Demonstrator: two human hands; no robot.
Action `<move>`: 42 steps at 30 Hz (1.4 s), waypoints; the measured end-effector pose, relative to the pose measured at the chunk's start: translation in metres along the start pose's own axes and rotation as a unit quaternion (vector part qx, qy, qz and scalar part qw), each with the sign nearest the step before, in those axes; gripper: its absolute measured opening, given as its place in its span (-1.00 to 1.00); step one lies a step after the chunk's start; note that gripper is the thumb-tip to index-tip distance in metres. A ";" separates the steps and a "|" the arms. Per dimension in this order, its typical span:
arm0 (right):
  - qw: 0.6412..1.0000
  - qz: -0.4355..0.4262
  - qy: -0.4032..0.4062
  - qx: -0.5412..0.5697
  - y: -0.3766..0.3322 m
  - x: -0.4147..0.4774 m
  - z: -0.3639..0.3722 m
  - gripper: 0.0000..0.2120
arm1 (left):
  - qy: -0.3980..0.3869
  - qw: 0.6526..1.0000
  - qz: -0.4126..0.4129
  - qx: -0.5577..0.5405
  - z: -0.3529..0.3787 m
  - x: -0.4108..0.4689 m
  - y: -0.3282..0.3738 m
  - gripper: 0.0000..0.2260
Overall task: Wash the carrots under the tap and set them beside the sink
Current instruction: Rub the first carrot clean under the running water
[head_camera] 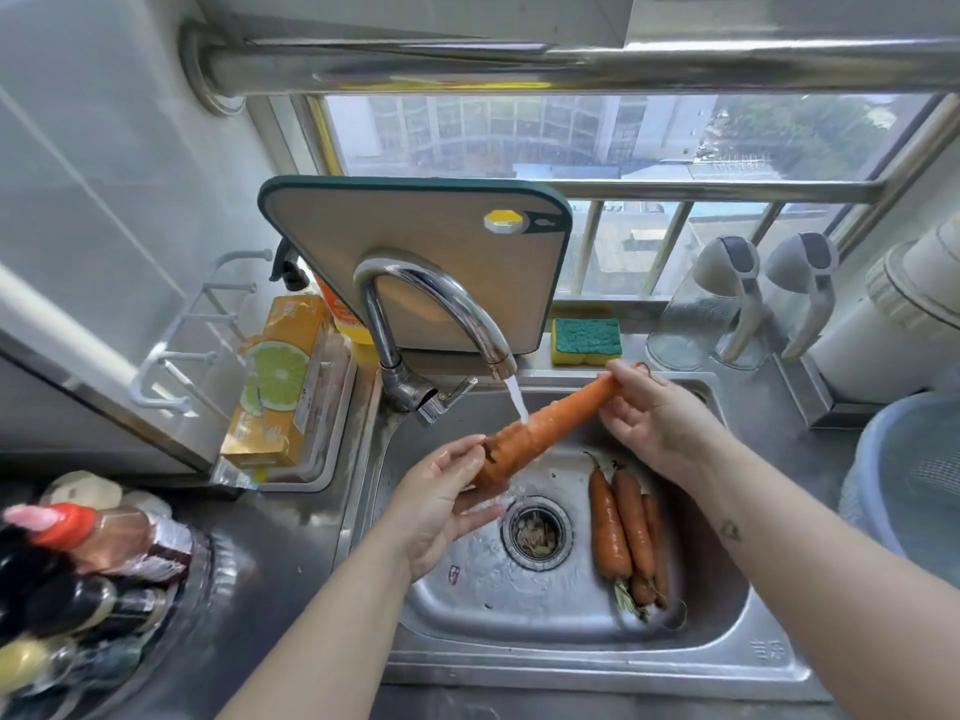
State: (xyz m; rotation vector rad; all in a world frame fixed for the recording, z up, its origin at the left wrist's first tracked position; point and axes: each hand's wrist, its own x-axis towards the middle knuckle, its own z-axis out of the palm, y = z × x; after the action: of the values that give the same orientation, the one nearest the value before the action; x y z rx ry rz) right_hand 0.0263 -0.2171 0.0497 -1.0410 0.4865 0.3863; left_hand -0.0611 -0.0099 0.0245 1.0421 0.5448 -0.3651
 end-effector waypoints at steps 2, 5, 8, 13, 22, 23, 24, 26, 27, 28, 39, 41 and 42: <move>0.998 0.030 0.008 0.048 0.020 0.003 0.011 -0.93 | 0.010 0.999 0.004 0.051 -0.004 -0.003 0.000 -0.83; 0.998 0.046 0.009 0.050 0.039 0.002 0.022 -0.90 | 0.058 0.994 0.027 0.092 -0.003 0.000 -0.003 -0.90; 0.998 0.042 -0.019 0.039 0.045 -0.002 0.024 -0.87 | 0.107 0.988 0.052 0.100 0.008 0.010 -0.004 -0.89; 0.999 -0.017 -0.004 -0.037 0.031 -0.008 0.009 -0.88 | 0.085 0.994 0.016 0.061 0.032 0.021 -0.003 -0.78; 0.991 -0.123 0.035 -0.048 0.013 -0.015 -0.002 -0.89 | -0.070 0.982 0.030 0.175 0.029 0.031 0.002 -0.66; 0.990 -0.130 0.032 -0.052 0.012 -0.015 -0.003 -0.88 | -0.071 0.974 0.044 0.209 0.028 0.031 0.003 -0.63; 0.989 -0.135 0.029 -0.054 0.013 -0.015 -0.002 -0.87 | -0.066 0.971 0.055 0.225 0.027 0.031 0.003 -0.63; 0.988 -0.142 0.025 -0.051 0.014 -0.016 0.001 -0.86 | -0.054 0.978 0.056 0.194 0.026 0.030 0.004 -0.66; 0.987 -0.147 0.020 -0.055 0.015 -0.016 0.002 -0.85 | -0.052 0.985 0.048 0.160 0.026 0.029 0.004 -0.68; 0.986 -0.151 0.014 -0.065 0.016 -0.017 0.004 -0.83 | -0.048 0.989 0.042 0.131 0.027 0.028 0.003 -0.70; 0.994 -0.098 -0.044 -0.003 0.033 -0.011 0.011 -0.85 | -0.036 0.943 0.112 0.312 0.001 0.016 0.008 -0.48; 0.996 -0.064 -0.056 -0.010 0.041 -0.011 0.010 -0.84 | -0.067 0.915 0.093 0.387 -0.003 0.011 0.009 -0.43; 0.996 -0.045 -0.069 -0.022 0.046 -0.013 0.010 -0.83 | -0.072 0.896 0.100 0.427 -0.004 0.010 0.008 -0.42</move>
State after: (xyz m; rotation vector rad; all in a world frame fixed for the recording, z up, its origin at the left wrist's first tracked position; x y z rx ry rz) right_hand -0.0061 -0.1881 0.0279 -1.0662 0.3073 0.3870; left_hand -0.0500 -0.0033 0.0231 1.8874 0.1125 -0.5092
